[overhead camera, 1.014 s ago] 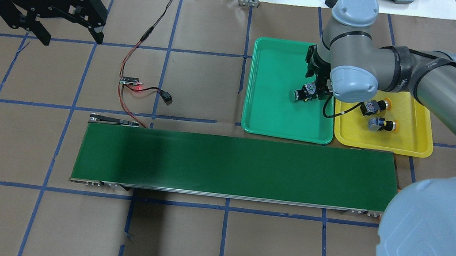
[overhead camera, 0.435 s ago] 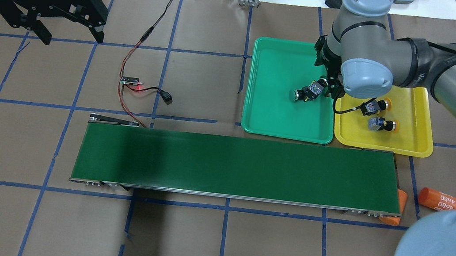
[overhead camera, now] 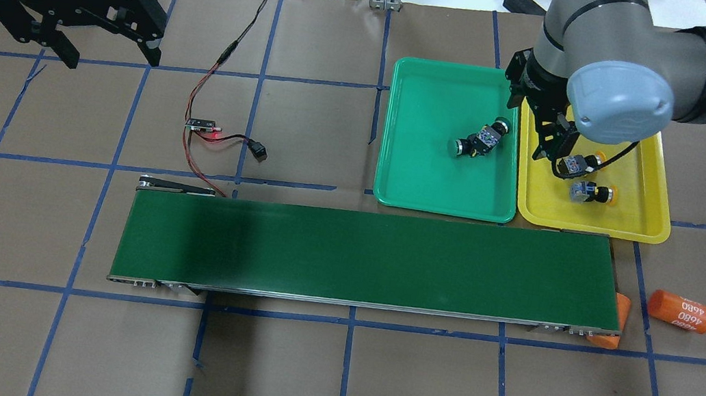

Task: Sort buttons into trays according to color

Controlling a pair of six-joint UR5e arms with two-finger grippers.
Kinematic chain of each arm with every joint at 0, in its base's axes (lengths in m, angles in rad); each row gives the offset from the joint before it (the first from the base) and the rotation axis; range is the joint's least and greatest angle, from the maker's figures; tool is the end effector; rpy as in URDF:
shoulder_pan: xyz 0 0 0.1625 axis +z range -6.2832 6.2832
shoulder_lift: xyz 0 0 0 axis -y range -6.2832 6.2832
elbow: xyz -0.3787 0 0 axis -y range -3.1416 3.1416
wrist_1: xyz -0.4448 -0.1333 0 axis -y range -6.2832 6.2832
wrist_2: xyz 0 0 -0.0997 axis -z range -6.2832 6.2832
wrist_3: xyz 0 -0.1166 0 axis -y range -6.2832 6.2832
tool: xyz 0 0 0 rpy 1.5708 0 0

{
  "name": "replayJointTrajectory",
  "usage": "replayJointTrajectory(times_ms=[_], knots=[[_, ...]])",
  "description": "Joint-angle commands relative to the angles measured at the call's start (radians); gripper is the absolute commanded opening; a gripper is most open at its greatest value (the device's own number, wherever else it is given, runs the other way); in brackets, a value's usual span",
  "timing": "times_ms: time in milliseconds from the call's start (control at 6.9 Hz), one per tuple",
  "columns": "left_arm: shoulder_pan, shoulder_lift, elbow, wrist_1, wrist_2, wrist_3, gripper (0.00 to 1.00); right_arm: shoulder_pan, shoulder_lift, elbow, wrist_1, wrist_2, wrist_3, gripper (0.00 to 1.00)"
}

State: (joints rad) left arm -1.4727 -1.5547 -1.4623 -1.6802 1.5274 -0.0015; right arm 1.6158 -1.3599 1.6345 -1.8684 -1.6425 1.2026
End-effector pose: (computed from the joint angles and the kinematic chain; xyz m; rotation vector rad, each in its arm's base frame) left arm -0.0851 -0.5477 0.4815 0.1537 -3.0950 0.0268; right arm 0.1523 -0.6035 0.2982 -1.6943 -2.5905 0.0938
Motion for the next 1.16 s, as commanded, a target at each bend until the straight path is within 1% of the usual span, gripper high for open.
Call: replayJointTrajectory(times_ms=[0,290,435,580,724,1014], knots=[[0.0,0.001,0.0,0.0,-0.001,0.0,1.0,0.001,-0.137,0.014,0.181,-0.002,-0.089,1.0],[0.002,0.001,-0.004,0.0,0.0,0.0,1.0,0.007,-0.226,0.054,0.282,-0.01,-0.19,1.0],[0.002,0.002,-0.004,0.0,0.0,0.0,1.0,0.012,-0.307,0.079,0.285,0.001,-0.333,1.0],[0.002,0.001,-0.004,0.0,0.0,0.0,1.0,0.01,-0.349,0.121,0.304,-0.014,-0.612,1.0],[0.002,0.002,-0.004,0.0,0.0,0.0,1.0,0.013,-0.395,0.146,0.304,-0.001,-0.811,1.0],[0.002,0.002,-0.007,0.0,0.0,0.0,1.0,0.003,-0.404,0.157,0.295,0.003,-0.996,1.0]])
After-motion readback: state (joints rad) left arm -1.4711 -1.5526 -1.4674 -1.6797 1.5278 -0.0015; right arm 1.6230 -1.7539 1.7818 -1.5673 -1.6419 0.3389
